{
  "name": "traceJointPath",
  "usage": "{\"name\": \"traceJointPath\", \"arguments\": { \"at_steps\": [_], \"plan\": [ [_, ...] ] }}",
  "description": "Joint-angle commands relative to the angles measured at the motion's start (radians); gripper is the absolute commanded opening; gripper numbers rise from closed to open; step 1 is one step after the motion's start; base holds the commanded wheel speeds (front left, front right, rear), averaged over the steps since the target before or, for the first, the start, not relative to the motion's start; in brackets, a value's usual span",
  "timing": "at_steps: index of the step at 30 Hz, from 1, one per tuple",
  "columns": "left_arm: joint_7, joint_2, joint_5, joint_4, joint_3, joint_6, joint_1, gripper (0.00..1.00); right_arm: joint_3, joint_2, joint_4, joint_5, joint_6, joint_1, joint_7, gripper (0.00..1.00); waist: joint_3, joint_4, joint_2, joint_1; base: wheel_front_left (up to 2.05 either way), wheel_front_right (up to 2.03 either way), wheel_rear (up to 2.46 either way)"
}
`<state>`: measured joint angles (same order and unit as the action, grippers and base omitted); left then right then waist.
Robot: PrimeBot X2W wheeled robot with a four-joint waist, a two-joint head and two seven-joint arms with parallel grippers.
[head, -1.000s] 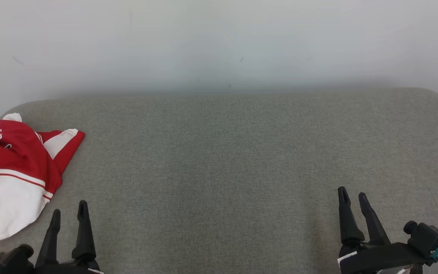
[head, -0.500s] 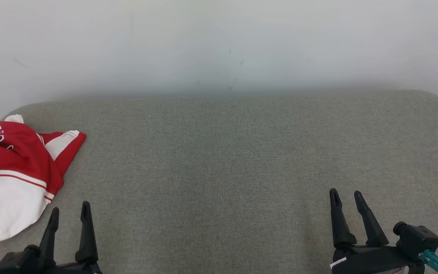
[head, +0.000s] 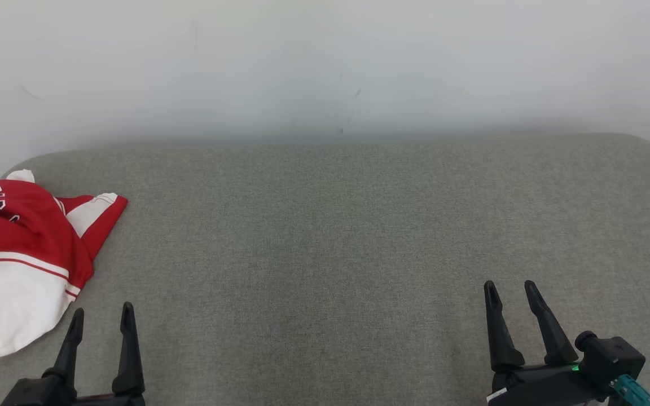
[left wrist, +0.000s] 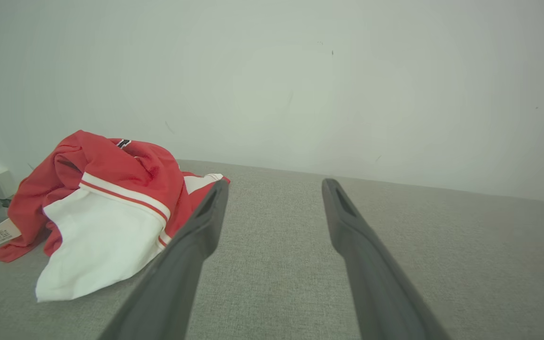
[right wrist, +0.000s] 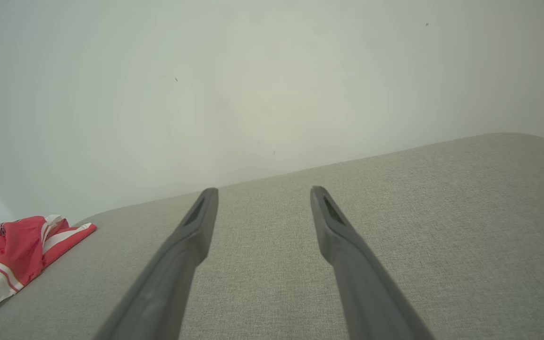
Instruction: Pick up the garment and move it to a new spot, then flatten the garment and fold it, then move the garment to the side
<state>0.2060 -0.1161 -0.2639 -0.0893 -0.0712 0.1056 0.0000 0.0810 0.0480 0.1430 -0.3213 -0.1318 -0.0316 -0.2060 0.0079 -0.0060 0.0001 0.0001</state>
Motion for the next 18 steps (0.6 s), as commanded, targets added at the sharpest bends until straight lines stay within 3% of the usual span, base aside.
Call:
{"name": "traceJointPath", "arguments": {
  "at_steps": [1, 18],
  "plan": [
    [0.008, -0.006, 0.029, 0.01, -0.004, 0.0, 0.006, 1.0, 0.0, 0.003, -0.009, 0.025, 0.002, 0.005, -0.009, 1.0, 0.0, 0.001, -0.0001, -0.0001, 0.0, 0.0, 0.0],
    [0.043, -0.005, 0.145, 0.001, -0.022, 0.008, 0.025, 1.0, -0.027, 0.003, -0.008, 0.145, 0.002, 0.017, -0.044, 1.0, -0.001, -0.004, -0.0001, -0.0001, 0.0, 0.0, 0.0]
  ]
}}
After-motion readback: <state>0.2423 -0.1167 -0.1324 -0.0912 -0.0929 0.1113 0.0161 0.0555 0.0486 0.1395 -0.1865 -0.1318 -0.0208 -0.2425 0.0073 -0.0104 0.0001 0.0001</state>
